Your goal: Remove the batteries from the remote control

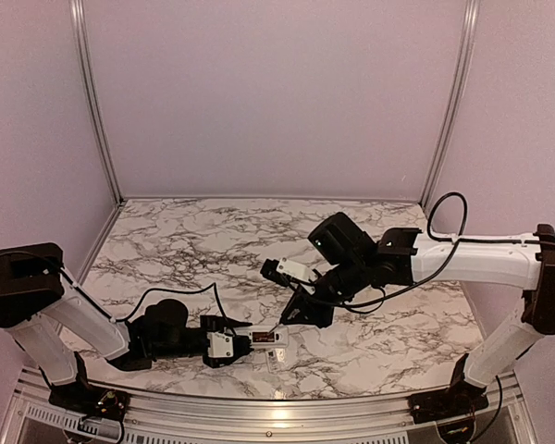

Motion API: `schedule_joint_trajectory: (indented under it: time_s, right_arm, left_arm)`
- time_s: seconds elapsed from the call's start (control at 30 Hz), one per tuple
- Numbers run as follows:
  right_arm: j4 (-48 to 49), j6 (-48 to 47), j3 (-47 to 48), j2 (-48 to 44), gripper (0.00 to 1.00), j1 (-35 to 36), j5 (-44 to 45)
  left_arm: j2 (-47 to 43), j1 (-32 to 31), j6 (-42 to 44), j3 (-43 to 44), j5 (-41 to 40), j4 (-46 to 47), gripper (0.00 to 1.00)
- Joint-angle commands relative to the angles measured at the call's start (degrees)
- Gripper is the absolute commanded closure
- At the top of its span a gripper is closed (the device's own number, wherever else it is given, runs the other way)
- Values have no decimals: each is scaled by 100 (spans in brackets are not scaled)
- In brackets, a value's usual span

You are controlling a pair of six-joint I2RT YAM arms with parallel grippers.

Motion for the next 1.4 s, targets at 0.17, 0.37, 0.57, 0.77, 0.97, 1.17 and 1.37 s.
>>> schedule_joint_trajectory:
  time_s: [0.17,0.37,0.57,0.77,0.97,1.17,1.37]
  right_arm:
    - [529,-90,-156,239,100,16,-709]
    - [496,-120,-184,304,100,16,-814]
    - [452,-84,-179,288,100,16,-672]
    - [111,-57,-211,-21,100,21,-282]
    - [-61,76,-335,-499,100,16,56]
    - [-43,71,-386,-499,100,16,-18]
    - [143,-48,-321,-67,100,16,-362]
  left_arm:
    - [-232,-39,-54,84,174,336,100]
    - [-276,-48,-55,71,202,332,100]
    - [-263,-49,-58,71,190,325,100]
    - [-204,-47,-38,79,111,339,100]
    - [-127,-48,-24,86,75,402,100]
    - [-170,-53,-24,75,109,388,100]
    - [-199,-48,-41,62,168,409,100]
